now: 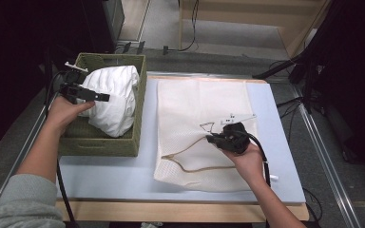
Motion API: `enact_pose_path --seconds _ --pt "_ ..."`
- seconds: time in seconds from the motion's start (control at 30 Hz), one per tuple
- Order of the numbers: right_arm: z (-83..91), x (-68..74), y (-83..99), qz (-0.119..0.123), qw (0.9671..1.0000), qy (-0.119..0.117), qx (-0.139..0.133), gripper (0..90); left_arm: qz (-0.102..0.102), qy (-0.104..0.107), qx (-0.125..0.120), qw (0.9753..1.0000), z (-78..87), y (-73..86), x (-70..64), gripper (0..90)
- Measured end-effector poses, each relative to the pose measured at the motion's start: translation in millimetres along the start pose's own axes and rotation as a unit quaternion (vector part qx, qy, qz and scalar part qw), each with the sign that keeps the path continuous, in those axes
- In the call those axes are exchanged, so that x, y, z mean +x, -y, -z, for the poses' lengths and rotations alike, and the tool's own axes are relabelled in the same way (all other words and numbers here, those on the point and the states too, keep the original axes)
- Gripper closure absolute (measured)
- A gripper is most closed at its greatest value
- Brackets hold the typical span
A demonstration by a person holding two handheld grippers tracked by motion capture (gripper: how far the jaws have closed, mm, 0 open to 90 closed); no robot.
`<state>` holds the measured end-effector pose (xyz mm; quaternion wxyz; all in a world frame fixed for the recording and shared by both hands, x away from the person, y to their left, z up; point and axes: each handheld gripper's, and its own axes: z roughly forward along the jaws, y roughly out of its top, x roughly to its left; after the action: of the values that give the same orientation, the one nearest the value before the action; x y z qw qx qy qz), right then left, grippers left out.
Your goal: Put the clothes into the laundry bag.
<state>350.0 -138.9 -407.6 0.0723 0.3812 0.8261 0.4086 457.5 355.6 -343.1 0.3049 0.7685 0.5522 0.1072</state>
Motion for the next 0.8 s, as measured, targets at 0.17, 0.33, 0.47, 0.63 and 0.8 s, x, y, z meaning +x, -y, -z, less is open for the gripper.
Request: enact_pose_path --seconds 0.17,0.33,0.47,0.63,0.8 --pt "-0.1 0.1 -0.1 -0.001 1.0000 0.000 0.000 84.9 0.005 0.001 -0.001 1.0000 -10.7 -1.8 5.3 0.0" --pt "-0.5 -0.1 0.1 0.001 1.0000 0.000 0.000 85.0 0.011 0.002 0.017 0.9998 -27.5 -1.9 11.0 0.0" --pt "-1.0 0.1 0.1 0.000 1.0000 0.001 0.001 85.0 0.015 0.011 0.024 0.9995 -41.7 -4.2 6.3 0.0" --pt "-1.2 0.4 0.3 0.001 1.0000 0.001 0.002 85.0 0.011 0.033 0.025 0.9991 -55.7 -6.3 -7.8 0.0" --pt "-1.8 0.8 0.4 0.004 1.0000 0.001 0.004 84.9 -0.007 0.044 0.026 0.9987 -63.8 -11.7 -22.5 0.0"
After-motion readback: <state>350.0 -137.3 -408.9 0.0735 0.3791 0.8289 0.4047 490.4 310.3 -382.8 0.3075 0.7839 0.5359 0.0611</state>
